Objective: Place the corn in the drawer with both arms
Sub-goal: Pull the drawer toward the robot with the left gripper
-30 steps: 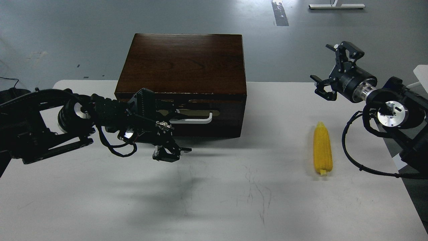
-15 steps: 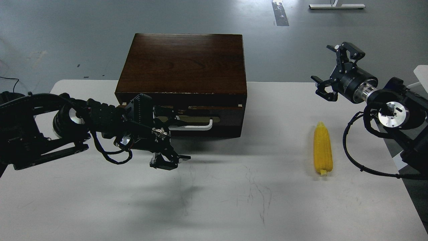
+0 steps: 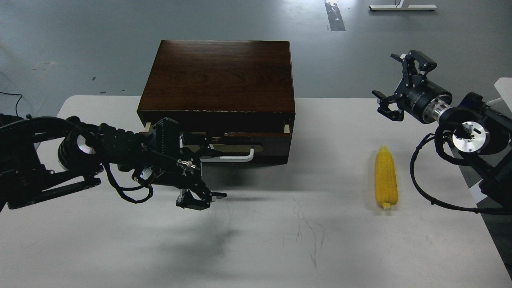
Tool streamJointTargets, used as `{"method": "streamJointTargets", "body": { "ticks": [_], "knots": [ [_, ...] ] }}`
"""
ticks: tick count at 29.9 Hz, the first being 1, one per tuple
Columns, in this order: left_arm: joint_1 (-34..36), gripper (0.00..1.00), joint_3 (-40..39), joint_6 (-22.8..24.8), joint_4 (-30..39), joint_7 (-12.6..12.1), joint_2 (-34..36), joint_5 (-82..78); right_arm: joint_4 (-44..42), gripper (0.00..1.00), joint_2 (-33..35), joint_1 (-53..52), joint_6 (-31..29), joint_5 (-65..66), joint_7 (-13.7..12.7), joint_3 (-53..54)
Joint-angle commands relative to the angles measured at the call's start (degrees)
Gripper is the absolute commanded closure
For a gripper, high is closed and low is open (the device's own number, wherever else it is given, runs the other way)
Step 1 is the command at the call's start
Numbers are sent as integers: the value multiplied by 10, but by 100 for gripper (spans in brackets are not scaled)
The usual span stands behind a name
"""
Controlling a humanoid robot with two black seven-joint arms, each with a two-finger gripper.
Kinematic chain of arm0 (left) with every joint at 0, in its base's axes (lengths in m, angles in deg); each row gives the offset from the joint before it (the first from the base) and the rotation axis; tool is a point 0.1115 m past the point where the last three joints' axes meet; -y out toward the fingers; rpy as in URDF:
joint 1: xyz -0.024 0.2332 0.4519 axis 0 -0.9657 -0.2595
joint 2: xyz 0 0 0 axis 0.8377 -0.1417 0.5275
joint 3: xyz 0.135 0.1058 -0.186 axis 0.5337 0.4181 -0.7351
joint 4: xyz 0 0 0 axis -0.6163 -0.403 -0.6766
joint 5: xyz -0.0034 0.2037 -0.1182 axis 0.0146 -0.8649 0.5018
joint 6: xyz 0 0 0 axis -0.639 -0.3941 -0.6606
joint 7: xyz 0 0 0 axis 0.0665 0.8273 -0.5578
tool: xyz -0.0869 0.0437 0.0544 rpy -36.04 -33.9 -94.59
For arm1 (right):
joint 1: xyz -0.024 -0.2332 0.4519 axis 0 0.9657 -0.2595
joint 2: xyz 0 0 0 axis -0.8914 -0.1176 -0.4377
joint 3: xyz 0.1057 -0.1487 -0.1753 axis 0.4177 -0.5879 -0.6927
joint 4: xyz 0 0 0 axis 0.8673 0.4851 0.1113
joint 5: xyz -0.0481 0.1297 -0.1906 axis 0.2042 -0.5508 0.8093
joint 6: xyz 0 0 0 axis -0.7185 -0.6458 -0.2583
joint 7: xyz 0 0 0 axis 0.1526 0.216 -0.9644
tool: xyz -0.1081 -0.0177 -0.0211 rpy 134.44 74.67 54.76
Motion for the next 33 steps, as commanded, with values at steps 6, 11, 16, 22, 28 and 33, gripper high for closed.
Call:
{"method": "streamJointTargets", "body": {
  "ticks": [6,11,16,22,28,33],
  "knots": [
    [-1,2,1,1,12,0,12,0,0,0,0,0,0,0,0,0],
    [-8,2,1,1,23,0,21,0,0,0,-1,0,0,0,0,0],
    [-11,2,1,1,30,0,27,0,0,0,-1,0,0,0,0,0],
    [-12,2,1,1,41,0,28,0,0,0,-1,0,0,1,0,0],
    [-11,2,1,1,48,0,29,0,-1,0,-1,0,0,0,0,0],
    [-11,2,1,1,60,0,37,0,-1,0,-1,0,-1,0,0,0]
  ]
}}
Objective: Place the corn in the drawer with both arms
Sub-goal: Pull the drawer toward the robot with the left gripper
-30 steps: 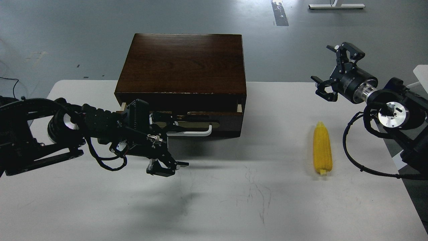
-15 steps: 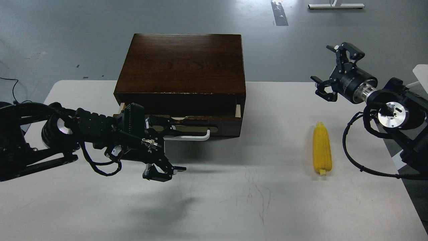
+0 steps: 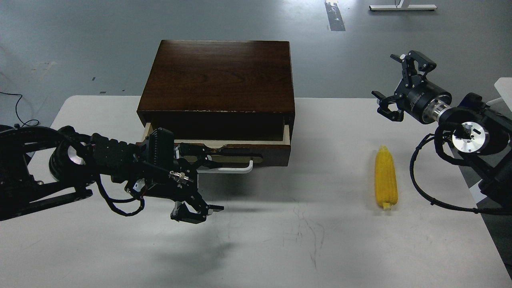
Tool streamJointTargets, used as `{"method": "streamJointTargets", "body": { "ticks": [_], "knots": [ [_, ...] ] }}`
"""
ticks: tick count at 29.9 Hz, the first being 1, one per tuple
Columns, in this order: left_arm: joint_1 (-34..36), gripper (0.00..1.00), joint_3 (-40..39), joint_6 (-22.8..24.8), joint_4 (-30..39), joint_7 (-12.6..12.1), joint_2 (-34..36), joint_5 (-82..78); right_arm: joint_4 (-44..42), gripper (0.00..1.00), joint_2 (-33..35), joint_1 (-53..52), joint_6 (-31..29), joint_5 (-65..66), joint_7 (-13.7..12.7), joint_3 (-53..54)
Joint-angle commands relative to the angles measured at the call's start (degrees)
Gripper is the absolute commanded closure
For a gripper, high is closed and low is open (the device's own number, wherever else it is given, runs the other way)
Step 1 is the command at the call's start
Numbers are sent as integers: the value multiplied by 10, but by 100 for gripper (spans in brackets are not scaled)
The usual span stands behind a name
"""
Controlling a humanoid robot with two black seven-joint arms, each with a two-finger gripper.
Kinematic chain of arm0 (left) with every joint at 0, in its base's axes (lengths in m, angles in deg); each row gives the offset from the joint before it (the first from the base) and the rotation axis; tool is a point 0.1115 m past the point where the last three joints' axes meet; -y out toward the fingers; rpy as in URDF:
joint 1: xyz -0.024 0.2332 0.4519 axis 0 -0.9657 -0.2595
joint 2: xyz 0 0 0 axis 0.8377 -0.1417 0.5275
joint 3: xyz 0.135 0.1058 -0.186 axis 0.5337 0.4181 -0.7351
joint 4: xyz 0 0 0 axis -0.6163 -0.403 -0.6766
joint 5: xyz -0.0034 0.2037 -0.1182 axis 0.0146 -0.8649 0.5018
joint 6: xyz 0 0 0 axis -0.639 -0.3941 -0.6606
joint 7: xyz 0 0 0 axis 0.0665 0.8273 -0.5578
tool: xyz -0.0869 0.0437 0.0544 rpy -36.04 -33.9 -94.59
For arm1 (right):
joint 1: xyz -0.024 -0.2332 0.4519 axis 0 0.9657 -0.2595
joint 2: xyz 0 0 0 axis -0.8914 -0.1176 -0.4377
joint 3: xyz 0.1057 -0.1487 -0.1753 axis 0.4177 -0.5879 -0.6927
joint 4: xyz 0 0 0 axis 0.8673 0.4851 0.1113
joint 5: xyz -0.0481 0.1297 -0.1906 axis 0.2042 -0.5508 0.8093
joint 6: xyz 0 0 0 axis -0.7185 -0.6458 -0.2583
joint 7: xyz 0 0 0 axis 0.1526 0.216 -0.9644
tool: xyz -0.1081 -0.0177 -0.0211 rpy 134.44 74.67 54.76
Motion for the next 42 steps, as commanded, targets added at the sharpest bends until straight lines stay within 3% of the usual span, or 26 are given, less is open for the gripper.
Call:
{"method": "streamJointTargets", "body": {
  "ticks": [1,42],
  "knots": [
    [0,2,-1,0,8,0,6,0,0,0,0,0,0,0,0,0],
    [-28,2,-2,0,68,0,40,0,-1,0,0,-2,0,1,0,-1]
  ]
}}
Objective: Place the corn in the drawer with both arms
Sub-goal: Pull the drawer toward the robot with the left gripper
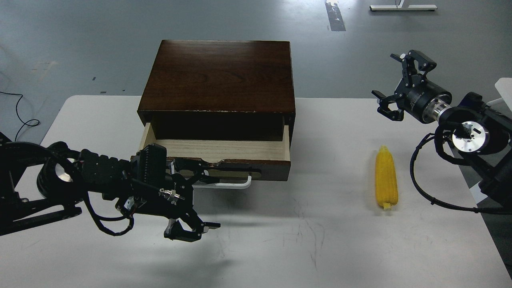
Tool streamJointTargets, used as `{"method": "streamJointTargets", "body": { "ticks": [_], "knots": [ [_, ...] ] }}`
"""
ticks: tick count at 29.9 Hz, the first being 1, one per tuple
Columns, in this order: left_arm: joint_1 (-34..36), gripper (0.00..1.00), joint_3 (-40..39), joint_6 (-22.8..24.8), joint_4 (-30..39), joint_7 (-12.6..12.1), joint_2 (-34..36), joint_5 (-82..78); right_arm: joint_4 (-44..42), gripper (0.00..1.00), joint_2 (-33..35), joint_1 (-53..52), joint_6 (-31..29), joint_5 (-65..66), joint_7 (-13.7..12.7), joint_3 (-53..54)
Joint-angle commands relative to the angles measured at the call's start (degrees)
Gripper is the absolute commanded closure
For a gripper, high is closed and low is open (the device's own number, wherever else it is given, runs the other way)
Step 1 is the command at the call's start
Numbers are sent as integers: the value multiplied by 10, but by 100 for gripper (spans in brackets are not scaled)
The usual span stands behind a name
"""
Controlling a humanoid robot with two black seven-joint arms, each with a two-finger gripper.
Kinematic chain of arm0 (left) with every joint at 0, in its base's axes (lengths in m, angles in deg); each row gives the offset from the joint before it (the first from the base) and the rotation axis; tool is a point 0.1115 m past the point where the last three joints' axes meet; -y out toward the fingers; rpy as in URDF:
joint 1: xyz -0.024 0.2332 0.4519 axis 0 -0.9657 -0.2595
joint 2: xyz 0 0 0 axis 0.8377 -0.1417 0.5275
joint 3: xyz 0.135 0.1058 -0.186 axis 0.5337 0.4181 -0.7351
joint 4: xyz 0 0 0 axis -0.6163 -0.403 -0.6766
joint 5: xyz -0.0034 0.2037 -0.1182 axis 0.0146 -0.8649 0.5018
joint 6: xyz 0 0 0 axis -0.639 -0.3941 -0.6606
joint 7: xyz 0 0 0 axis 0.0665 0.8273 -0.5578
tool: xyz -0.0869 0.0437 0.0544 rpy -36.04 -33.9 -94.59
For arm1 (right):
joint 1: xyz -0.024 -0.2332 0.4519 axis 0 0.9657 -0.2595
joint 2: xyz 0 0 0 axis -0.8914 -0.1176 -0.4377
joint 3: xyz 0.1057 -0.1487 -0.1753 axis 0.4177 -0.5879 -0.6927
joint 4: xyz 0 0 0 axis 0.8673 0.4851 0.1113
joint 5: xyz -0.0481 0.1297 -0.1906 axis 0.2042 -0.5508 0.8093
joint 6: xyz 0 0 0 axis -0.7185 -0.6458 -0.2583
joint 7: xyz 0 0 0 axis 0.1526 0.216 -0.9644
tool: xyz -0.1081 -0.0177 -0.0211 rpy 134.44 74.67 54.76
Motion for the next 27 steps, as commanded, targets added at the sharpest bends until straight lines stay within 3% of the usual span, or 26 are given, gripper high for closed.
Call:
{"method": "streamJointTargets", "body": {
  "ticks": [1,27],
  "knots": [
    [0,2,-1,0,3,0,2,0,0,0,0,0,0,0,0,1],
    [0,2,-5,-7,13,-7,12,0,-1,0,-1,-1,-1,0,0,0]
  ]
}}
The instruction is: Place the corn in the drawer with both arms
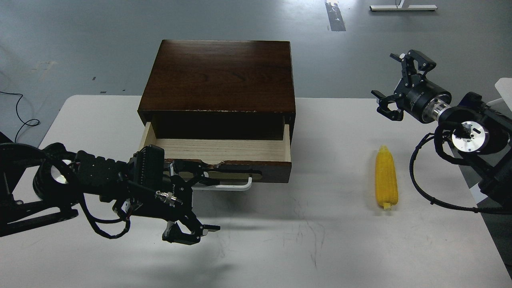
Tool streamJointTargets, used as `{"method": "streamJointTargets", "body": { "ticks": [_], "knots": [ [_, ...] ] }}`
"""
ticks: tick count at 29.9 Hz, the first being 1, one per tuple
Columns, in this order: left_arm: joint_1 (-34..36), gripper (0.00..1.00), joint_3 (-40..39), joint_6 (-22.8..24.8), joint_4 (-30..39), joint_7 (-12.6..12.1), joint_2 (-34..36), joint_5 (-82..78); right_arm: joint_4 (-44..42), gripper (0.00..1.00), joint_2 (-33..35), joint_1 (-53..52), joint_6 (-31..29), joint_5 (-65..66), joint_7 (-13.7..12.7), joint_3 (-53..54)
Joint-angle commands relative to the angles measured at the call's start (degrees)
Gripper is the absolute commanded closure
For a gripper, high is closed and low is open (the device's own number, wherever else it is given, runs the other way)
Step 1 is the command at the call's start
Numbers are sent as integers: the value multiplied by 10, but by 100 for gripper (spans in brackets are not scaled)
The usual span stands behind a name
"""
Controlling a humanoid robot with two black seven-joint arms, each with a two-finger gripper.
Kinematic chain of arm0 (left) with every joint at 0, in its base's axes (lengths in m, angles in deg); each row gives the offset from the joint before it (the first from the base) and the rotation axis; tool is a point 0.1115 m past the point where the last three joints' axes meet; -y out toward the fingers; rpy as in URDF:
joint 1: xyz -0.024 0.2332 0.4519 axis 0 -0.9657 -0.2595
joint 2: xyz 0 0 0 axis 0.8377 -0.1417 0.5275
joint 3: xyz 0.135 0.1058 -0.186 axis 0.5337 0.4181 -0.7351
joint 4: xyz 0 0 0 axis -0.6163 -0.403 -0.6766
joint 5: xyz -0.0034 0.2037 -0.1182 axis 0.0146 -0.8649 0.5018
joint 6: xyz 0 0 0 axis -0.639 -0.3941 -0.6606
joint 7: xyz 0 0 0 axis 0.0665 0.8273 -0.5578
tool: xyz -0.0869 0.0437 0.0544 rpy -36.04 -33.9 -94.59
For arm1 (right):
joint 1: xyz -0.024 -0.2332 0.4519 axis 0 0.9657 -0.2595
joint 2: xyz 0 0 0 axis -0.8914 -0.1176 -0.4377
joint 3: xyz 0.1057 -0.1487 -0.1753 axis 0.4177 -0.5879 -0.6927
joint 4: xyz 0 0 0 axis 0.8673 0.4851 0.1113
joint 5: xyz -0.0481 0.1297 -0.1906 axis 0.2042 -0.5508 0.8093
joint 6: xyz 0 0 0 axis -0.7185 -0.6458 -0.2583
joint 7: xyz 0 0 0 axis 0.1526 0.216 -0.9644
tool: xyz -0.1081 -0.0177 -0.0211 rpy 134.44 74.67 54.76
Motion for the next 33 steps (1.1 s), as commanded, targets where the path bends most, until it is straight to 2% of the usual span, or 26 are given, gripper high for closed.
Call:
{"method": "streamJointTargets", "body": {
  "ticks": [1,9,27,31,32,33],
  "knots": [
    [0,2,-1,-2,0,-2,0,0,-1,0,0,0,0,0,0,0],
    [-1,2,-3,-10,0,-8,1,0,-9,0,-1,0,-3,-1,0,0],
    [-3,2,-3,-75,-1,-8,16,0,-9,0,-3,0,-3,0,0,0],
    [-2,2,-2,-148,0,1,33,0,-9,0,-2,0,-3,0,0,-2],
    [-2,2,-3,-187,0,17,40,0,-9,0,-2,0,-3,0,-1,-2],
    [-2,2,-4,-234,0,18,49,0,-9,0,-2,-1,-3,0,-1,-3]
  ]
}}
